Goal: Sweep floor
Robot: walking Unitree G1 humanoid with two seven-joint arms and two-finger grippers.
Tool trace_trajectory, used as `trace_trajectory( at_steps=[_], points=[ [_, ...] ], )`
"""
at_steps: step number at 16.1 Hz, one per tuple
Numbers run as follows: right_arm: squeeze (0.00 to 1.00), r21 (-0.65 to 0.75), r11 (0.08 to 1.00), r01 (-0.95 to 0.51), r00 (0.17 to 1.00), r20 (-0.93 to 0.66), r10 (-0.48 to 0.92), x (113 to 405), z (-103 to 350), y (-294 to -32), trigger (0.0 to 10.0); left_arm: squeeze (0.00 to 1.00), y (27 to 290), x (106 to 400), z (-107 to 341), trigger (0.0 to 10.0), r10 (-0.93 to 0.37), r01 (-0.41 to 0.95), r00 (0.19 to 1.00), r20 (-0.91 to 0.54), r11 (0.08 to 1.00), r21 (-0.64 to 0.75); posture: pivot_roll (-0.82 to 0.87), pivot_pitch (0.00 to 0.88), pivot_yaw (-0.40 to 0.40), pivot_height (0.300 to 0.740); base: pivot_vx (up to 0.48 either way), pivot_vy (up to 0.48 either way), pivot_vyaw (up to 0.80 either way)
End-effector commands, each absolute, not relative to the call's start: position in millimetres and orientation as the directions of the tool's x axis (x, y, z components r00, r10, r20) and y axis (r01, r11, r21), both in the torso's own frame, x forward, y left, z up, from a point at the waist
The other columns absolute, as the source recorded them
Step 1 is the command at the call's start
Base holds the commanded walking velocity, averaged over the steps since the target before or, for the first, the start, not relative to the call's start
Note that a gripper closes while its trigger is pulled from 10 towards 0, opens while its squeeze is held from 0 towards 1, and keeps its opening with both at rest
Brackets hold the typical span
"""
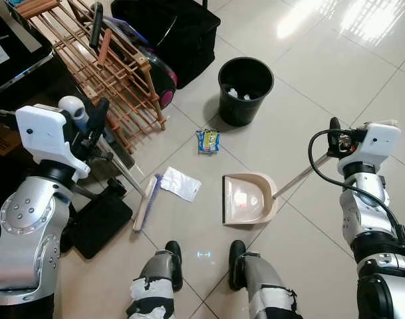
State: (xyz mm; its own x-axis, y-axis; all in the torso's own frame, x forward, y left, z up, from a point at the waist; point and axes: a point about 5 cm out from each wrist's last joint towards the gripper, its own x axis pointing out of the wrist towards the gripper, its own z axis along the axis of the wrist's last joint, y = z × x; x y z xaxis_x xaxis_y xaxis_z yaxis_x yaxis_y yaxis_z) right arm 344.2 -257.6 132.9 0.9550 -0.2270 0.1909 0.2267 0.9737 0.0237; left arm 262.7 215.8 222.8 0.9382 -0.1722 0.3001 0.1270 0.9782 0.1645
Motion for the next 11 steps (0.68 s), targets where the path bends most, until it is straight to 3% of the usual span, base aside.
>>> trace_trajectory(
  at_steps=[1, 4, 5, 6, 8, 9, 10, 11],
  points=[
    [0.0, 0.036, 0.967, 0.252, 0.954, 0.161, -0.254, 337.7, 121.3, -261.0, 10.0, 0.0, 217.1, 260.1, 225.1, 10.0, -0.179, 0.126, 0.931, 0.319, 0.976, 0.18, 0.09, 0.29, 0.037, 0.74, 0.0, 0.0, 0.0],
    [0.0, 0.045, 0.965, 0.257, 0.952, 0.161, -0.261, 336.3, 119.6, -261.9, 10.0, 0.0, 216.3, 260.4, 225.6, 10.0, -0.188, 0.136, 0.928, 0.322, 0.974, 0.179, 0.09, 0.288, 0.04, 0.74, 0.0, 0.0, 0.0],
    [0.0, 0.053, 0.963, 0.262, 0.949, 0.165, -0.268, 335.6, 119.6, -262.6, 6.6, 0.0, 216.2, 260.6, 225.9, 10.0, -0.19, 0.137, 0.927, 0.324, 0.974, 0.179, 0.09, 0.29, 0.043, 0.74, 0.0, 0.0, 0.0],
    [0.0, 0.058, 0.963, 0.265, 0.947, 0.171, -0.271, 335.2, 120.1, -263.2, 0.0, 0.0, 216.4, 260.9, 226.2, 10.0, -0.194, 0.14, 0.926, 0.324, 0.973, 0.182, 0.09, 0.291, 0.046, 0.74, 0.0, 0.0, 0.0],
    [0.0, 0.06, 0.961, 0.27, 0.945, 0.174, -0.276, 334.9, 120.4, -263.9, 0.0, 0.0, 216.5, 261.3, 226.8, 10.0, -0.195, 0.141, 0.925, 0.325, 0.973, 0.183, 0.09, 0.294, 0.045, 0.74, 0.0, 0.0, 0.0],
    [0.0, 0.06, 0.96, 0.274, 0.944, 0.173, -0.281, 334.4, 119.8, -264.2, 4.0, 0.0, 216.7, 261.2, 226.9, 10.0, -0.195, 0.14, 0.925, 0.325, 0.973, 0.184, 0.09, 0.293, 0.047, 0.74, 0.0, 0.0, 0.0],
    [0.0, 0.061, 0.959, 0.275, 0.944, 0.172, -0.282, 334.3, 119.7, -264.3, 4.0, 0.0, 216.8, 261.2, 226.9, 10.0, -0.195, 0.14, 0.925, 0.325, 0.973, 0.185, 0.09, 0.293, 0.047, 0.74, 0.0, 0.0, 0.0],
    [0.0, 0.061, 0.959, 0.278, 0.943, 0.171, -0.284, 334.1, 119.2, -264.4, 10.0, 0.0, 217.0, 261.2, 227.0, 10.0, -0.195, 0.14, 0.925, 0.325, 0.973, 0.185, 0.09, 0.294, 0.047, 0.74, 0.0, 0.0, 0.0]
  ],
)
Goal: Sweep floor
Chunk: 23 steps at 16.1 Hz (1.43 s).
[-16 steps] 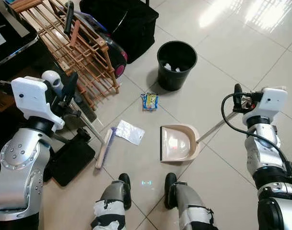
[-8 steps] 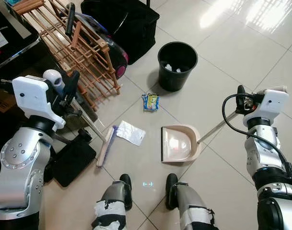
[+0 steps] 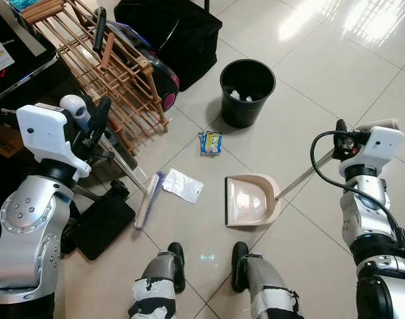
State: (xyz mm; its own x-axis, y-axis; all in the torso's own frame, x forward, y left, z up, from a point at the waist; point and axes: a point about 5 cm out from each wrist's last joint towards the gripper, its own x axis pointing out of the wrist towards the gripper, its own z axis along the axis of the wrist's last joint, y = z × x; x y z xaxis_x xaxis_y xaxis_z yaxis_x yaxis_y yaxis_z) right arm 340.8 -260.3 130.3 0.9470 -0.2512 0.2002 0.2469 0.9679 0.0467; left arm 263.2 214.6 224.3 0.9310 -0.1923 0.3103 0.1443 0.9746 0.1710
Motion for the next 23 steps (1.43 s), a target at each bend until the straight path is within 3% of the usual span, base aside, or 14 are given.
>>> trace_trajectory(
  at_steps=[1, 2, 3, 4, 5, 6, 7, 23],
  points=[
    [0.0, 0.061, 0.958, 0.28, 0.943, 0.171, -0.286, 334, 119, -264, 10.0, 0.0, 217, 261, 227, 10.0, -0.195, 0.14, 0.925, 0.326, 0.973, 0.185, 0.09, 0.294, 0.049, 0.74, 0.0, 0.0, 0.0],
    [0.0, 0.061, 0.958, 0.28, 0.943, 0.171, -0.287, 334, 119, -264, 10.0, 0.0, 217, 261, 227, 10.0, -0.195, 0.14, 0.925, 0.327, 0.973, 0.185, 0.09, 0.295, 0.049, 0.74, 0.0, 0.0, 0.0],
    [0.0, 0.063, 0.957, 0.282, 0.942, 0.174, -0.288, 334, 119, -265, 3.4, 0.0, 217, 261, 227, 10.0, -0.197, 0.142, 0.924, 0.327, 0.972, 0.185, 0.09, 0.295, 0.048, 0.74, 0.0, 0.0, 0.0],
    [0.0, 0.064, 0.957, 0.282, 0.941, 0.175, -0.289, 333, 119, -265, 3.4, 0.0, 217, 261, 227, 10.0, -0.197, 0.142, 0.924, 0.327, 0.972, 0.185, 0.09, 0.295, 0.048, 0.74, 0.0, 0.0, 0.0],
    [0.0, 0.063, 0.956, 0.285, 0.94, 0.175, -0.292, 333, 119, -266, 0.9, 0.0, 217, 262, 227, 10.0, -0.198, 0.143, 0.924, 0.327, 0.972, 0.184, 0.09, 0.295, 0.049, 0.74, 0.0, 0.0, 0.0],
    [0.0, 0.06, 0.956, 0.288, 0.94, 0.173, -0.294, 333, 119, -266, 6.5, 0.0, 217, 262, 227, 10.0, -0.199, 0.144, 0.924, 0.328, 0.972, 0.184, 0.09, 0.296, 0.048, 0.74, 0.0, 0.0, 0.0],
    [0.0, 0.056, 0.954, 0.293, 0.939, 0.169, -0.299, 333, 119, -267, 10.0, 0.0, 216, 262, 227, 10.0, -0.2, 0.145, 0.923, 0.327, 0.972, 0.184, 0.09, 0.297, 0.048, 0.74, 0.0, 0.0, 0.0],
    [0.0, 0.033, 0.951, 0.309, 0.939, 0.145, -0.31, 336, 124, -281, 10.0, 0.0, 217, 258, 226, 10.0, -0.199, 0.145, 0.925, 0.322, 0.972, 0.184, 0.09, 0.307, 0.037, 0.74, 0.0, 0.0, 0.0]
  ],
)
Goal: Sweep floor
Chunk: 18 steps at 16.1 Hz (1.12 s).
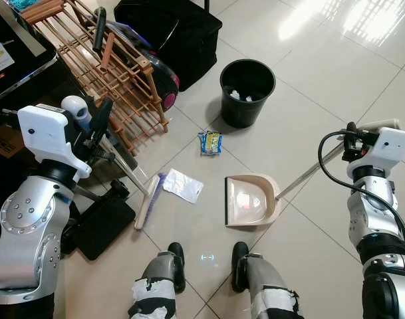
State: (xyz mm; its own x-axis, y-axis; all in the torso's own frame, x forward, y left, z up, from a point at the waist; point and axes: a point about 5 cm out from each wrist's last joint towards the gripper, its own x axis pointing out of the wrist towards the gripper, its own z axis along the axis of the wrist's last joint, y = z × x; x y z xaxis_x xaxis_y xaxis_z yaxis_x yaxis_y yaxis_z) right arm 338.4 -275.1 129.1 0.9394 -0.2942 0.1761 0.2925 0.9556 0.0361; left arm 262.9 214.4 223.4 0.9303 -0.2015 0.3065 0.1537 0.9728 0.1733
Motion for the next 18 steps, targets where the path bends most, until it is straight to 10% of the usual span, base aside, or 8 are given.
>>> trace_trajectory(
  at_steps=[1, 4, 6, 8, 9, 18],
  points=[
    [0.0, 0.033, 0.951, 0.306, 0.94, 0.145, -0.308, 335.7, 123.9, -280.6, 10.0, 0.0, 216.9, 258.1, 225.6, 10.0, -0.198, 0.144, 0.926, 0.322, 0.972, 0.184, 0.09, 0.306, 0.037, 0.74, 0.0, 0.0, 0.0],
    [0.0, 0.032, 0.954, 0.299, 0.943, 0.145, -0.3, 336.2, 124.2, -280.0, 10.0, 0.0, 216.8, 258.0, 225.9, 10.0, -0.197, 0.143, 0.925, 0.324, 0.973, 0.184, 0.09, 0.307, 0.035, 0.74, 0.0, 0.0, 0.0],
    [0.0, 0.032, 0.955, 0.296, 0.943, 0.146, -0.298, 336.5, 124.2, -279.5, 8.2, 0.0, 216.6, 258.1, 226.0, 10.0, -0.198, 0.143, 0.925, 0.324, 0.972, 0.184, 0.09, 0.308, 0.035, 0.74, 0.0, 0.0, 0.0],
    [0.0, 0.032, 0.956, 0.292, 0.944, 0.149, -0.294, 336.6, 124.0, -278.5, 1.2, 0.0, 216.2, 258.1, 225.9, 10.0, -0.199, 0.144, 0.925, 0.324, 0.972, 0.184, 0.09, 0.309, 0.035, 0.74, 0.0, 0.0, 0.0],
    [0.0, 0.033, 0.956, 0.29, 0.945, 0.15, -0.292, 336.5, 123.8, -277.9, 0.0, 0.0, 216.0, 258.2, 225.8, 10.0, -0.199, 0.145, 0.925, 0.324, 0.972, 0.183, 0.09, 0.309, 0.035, 0.74, 0.0, 0.0, 0.0],
    [0.0, 0.039, 0.958, 0.283, 0.946, 0.149, -0.286, 336.1, 121.8, -276.5, 0.0, 0.0, 212.9, 259.6, 223.3, 10.0, -0.204, 0.154, 0.925, 0.321, 0.972, 0.176, 0.09, 0.3, 0.032, 0.74, 0.0, 0.0, 0.0]
  ],
)
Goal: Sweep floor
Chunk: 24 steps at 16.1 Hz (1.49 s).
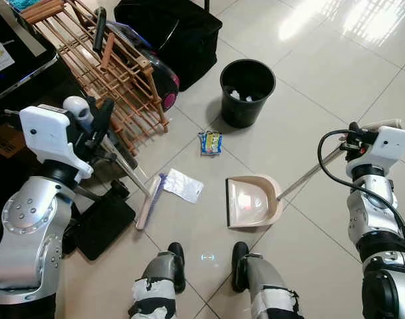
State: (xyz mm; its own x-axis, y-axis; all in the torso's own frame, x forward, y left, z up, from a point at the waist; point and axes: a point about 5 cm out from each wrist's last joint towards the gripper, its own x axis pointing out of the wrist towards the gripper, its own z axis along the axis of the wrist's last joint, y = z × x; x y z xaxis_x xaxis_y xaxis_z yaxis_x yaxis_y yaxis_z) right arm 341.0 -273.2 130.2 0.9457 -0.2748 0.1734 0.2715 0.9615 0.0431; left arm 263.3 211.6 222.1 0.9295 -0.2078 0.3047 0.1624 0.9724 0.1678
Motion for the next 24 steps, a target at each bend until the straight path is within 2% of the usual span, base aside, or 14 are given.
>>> trace_trajectory(
  at_steps=[1, 6, 7, 9, 10, 11, 14, 16, 19, 24],
  points=[
    [0.0, 0.04, 0.959, 0.282, 0.947, 0.15, -0.285, 336, 122, -276, 0.0, 0.0, 212, 260, 223, 10.0, -0.204, 0.154, 0.925, 0.321, 0.972, 0.175, 0.09, 0.297, 0.031, 0.74, 0.0, 0.0, 0.0],
    [0.0, 0.06, 0.964, 0.258, 0.939, 0.221, -0.265, 338, 134, -270, 0.0, 0.0, 211, 268, 222, 10.0, -0.208, 0.159, 0.922, 0.327, 0.972, 0.171, 0.06, 0.251, 0.033, 0.74, 0.0, 0.0, 0.0],
    [0.0, 0.085, 0.968, 0.236, 0.919, 0.304, -0.25, 337, 152, -262, 0.0, 0.0, 211, 283, 227, 10.0, -0.205, 0.155, 0.917, 0.342, 0.973, 0.169, 0.01, 0.214, 0.038, 0.74, 0.0, 0.0, 0.0],
    [0.0, 0.097, 0.966, 0.241, 0.904, 0.34, -0.26, 332, 163, -257, 0.0, 0.0, 205, 294, 226, 10.0, -0.213, 0.17, 0.923, 0.321, 0.973, 0.156, -0.02, 0.187, 0.021, 0.74, 0.0, 0.0, 0.0],
    [0.0, 0.099, 0.957, 0.271, 0.896, 0.338, -0.289, 326, 167, -254, 3.6, 0.0, 194, 301, 223, 10.0, -0.234, 0.186, 0.933, 0.272, 0.964, 0.191, -0.02, 0.17, 0.019, 0.74, 0.0, 0.0, 0.0],
    [0.0, 0.127, 0.941, 0.313, 0.88, 0.333, -0.338, 322, 171, -253, 10.0, 0.0, 186, 303, 217, 10.0, -0.253, 0.211, 0.939, 0.232, 0.959, 0.19, -0.02, 0.161, 0.019, 0.74, 0.0, 0.0, 0.0],
    [0.0, 0.141, 0.937, 0.321, 0.896, 0.274, -0.348, 314, 178, -239, 10.0, 0.0, 176, 311, 209, 10.0, -0.251, 0.203, 0.946, 0.207, 0.952, 0.229, -0.03, 0.123, 0.02, 0.74, 0.0, 0.0, 0.0],
    [0.0, 0.125, 0.92, 0.372, 0.896, 0.209, -0.391, 308, 183, -233, 10.0, 0.0, 179, 318, 208, 10.0, -0.213, 0.165, 0.958, 0.192, 0.957, 0.24, -0.04, 0.099, 0.021, 0.74, 0.0, 0.0, 0.0],
    [0.0, 0.108, 0.953, 0.284, 0.92, 0.249, -0.303, 304, 197, -216, 10.0, 0.0, 186, 320, 204, 10.0, -0.138, 0.103, 0.971, 0.197, 0.978, 0.179, -0.05, 0.053, 0.022, 0.74, 0.0, 0.0, 0.0],
    [0.0, 0.097, 0.966, 0.241, 0.923, 0.283, -0.259, 301, 208, -201, 10.0, 0.0, 180, 319, 200, 10.0, -0.16, 0.129, 0.967, 0.2, 0.979, 0.16, -0.04, 0.041, -0.023, 0.74, 0.0, 0.0, 0.0]
  ],
)
